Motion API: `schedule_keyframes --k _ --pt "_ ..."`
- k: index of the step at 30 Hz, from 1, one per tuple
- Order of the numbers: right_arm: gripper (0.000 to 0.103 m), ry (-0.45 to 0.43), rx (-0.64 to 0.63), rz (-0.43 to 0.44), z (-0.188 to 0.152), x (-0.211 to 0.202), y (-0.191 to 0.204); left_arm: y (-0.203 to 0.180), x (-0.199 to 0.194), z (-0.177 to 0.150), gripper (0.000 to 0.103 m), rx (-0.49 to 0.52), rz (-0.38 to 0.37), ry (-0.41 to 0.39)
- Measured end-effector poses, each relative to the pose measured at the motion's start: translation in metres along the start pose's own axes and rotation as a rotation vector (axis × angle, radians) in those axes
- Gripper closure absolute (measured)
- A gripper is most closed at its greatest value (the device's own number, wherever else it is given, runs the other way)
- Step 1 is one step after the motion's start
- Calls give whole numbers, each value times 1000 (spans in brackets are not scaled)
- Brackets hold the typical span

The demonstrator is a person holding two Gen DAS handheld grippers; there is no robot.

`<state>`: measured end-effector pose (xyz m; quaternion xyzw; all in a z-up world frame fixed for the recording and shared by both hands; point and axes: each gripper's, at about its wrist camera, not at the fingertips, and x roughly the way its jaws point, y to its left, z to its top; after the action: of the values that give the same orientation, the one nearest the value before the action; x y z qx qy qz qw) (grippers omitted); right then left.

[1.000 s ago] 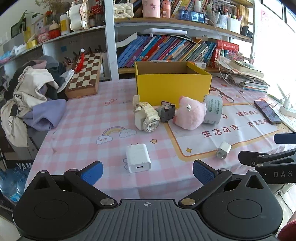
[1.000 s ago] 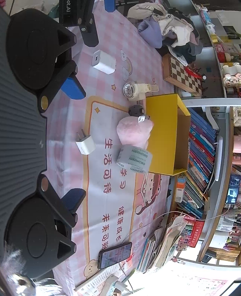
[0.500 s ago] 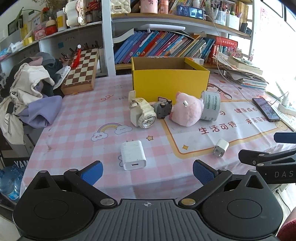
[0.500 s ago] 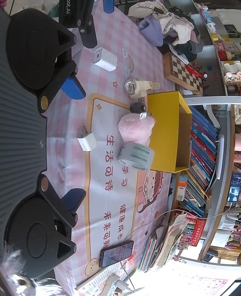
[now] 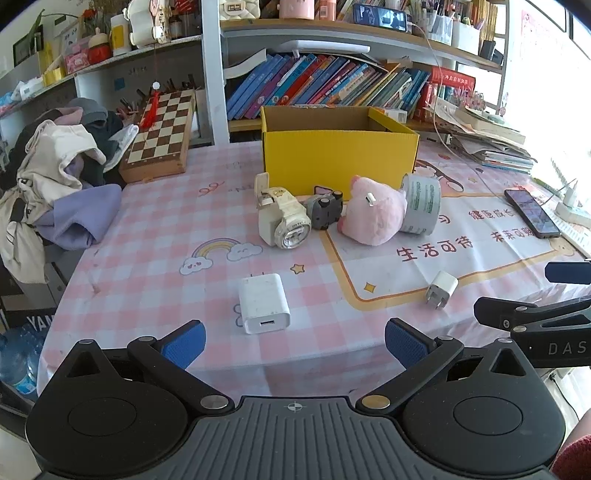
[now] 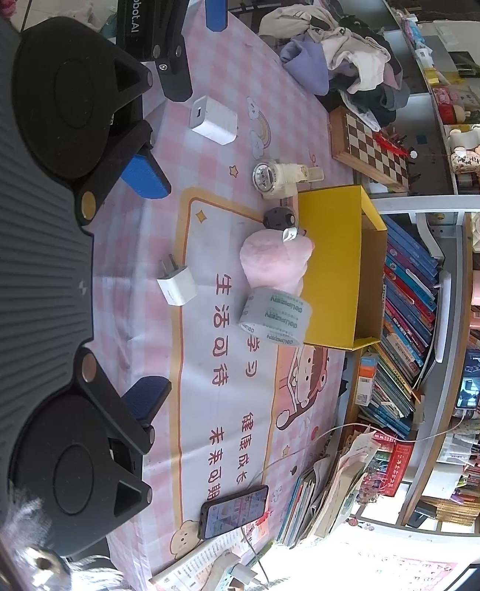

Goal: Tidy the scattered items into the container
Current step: 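Move both tools toward the white charger cube and small white plug adapter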

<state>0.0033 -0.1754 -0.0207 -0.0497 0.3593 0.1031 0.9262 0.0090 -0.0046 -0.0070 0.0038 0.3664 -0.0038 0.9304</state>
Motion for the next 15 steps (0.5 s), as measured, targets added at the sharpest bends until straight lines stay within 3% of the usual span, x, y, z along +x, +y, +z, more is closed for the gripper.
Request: schedule_keyframes --k 15 --pt "0 7 -17 2 2 3 7 2 0 -1 0 4 2 8"
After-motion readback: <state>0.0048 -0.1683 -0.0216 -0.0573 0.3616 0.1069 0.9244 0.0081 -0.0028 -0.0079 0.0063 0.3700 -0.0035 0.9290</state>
